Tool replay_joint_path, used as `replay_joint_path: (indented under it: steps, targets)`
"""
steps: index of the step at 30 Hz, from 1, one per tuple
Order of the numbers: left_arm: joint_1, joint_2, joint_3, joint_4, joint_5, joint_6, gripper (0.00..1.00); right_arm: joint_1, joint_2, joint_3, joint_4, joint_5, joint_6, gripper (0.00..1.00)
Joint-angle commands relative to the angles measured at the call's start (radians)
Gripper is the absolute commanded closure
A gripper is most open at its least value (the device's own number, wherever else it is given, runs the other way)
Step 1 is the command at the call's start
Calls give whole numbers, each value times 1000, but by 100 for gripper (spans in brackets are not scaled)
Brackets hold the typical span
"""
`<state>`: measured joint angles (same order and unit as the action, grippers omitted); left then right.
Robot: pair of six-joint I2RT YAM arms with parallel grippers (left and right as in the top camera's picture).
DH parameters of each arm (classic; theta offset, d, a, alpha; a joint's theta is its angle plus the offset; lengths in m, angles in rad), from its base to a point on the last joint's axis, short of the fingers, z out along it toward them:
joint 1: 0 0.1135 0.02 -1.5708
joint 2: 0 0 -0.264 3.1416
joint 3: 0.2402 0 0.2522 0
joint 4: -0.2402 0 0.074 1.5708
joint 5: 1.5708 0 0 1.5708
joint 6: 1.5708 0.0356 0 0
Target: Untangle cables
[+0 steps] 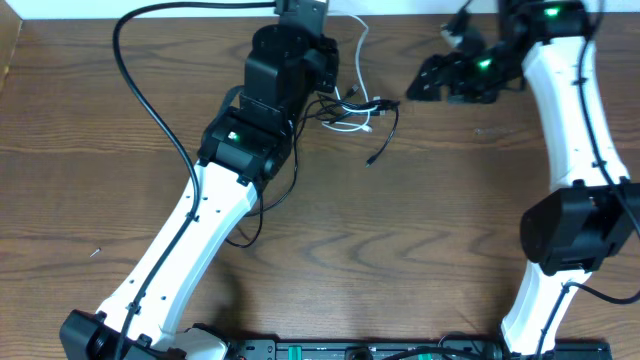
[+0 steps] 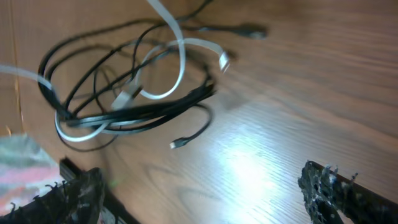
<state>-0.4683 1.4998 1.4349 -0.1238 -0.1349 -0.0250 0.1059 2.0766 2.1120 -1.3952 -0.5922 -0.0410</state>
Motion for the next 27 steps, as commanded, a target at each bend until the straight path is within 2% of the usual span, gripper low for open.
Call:
replay_joint_path:
  steps: [1, 7, 13, 16, 27]
  targets:
    - [14, -1, 7, -1, -22, -27, 93, 42, -6, -7, 16, -21, 36, 4]
    - [14, -1, 7, -4, -140, -64, 93, 112, -6, -7, 64, -21, 99, 7]
    - [15, -1, 7, -3, -148, -100, 93, 176, -5, -22, 147, -16, 214, 5]
    - [14, -1, 7, -3, -171, -113, 92, 208, -5, -47, 190, 0, 267, 8]
    - [14, -1, 7, -8, -181, -116, 92, 241, -4, -147, 442, 26, 488, 28]
